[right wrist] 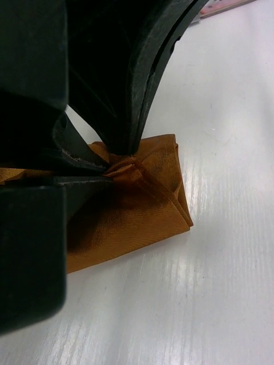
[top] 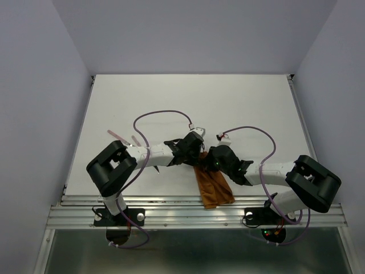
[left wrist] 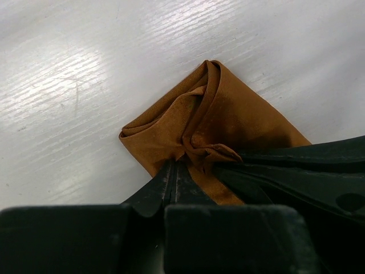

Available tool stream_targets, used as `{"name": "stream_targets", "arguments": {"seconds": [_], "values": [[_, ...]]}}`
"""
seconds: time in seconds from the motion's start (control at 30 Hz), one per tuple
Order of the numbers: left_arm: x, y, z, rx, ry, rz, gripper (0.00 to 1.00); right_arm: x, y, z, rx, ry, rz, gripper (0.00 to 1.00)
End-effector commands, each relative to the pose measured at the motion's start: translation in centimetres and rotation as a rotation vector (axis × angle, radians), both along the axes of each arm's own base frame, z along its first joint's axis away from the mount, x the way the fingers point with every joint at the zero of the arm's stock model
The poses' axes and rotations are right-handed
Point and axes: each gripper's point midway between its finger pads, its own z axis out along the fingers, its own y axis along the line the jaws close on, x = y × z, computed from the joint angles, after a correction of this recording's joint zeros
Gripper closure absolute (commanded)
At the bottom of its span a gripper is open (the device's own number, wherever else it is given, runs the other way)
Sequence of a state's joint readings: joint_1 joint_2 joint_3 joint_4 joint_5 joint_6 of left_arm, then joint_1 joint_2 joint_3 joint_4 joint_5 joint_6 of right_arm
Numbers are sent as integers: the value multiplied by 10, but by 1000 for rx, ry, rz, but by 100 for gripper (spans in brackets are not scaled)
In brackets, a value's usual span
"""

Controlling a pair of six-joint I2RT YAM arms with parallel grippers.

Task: Fold the napkin into a case and place the utensils inside
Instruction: Stuff the top corner of the smaller-rectangle-folded napkin at the center of the board.

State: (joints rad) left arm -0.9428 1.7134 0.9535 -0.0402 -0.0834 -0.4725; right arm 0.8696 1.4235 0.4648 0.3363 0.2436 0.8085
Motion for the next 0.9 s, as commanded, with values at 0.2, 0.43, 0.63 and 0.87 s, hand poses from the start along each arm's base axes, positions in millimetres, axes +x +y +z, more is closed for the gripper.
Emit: {"name": "stream_targets", "arguments": {"seconds": [0.2, 0.43, 0.63, 0.87], "values": [[6, -1, 15, -109, 11, 25, 100, 8, 11, 23, -2, -57, 61, 99], [9, -1, 18, -136, 12, 45, 100, 9, 10, 26, -69, -58, 94, 99], [11, -1, 17, -129, 15, 47, 100, 16, -4, 33, -122, -83, 37, 99], [11, 3, 18, -132, 24, 67, 100, 18, -12, 40, -166, -71, 9, 99]]}}
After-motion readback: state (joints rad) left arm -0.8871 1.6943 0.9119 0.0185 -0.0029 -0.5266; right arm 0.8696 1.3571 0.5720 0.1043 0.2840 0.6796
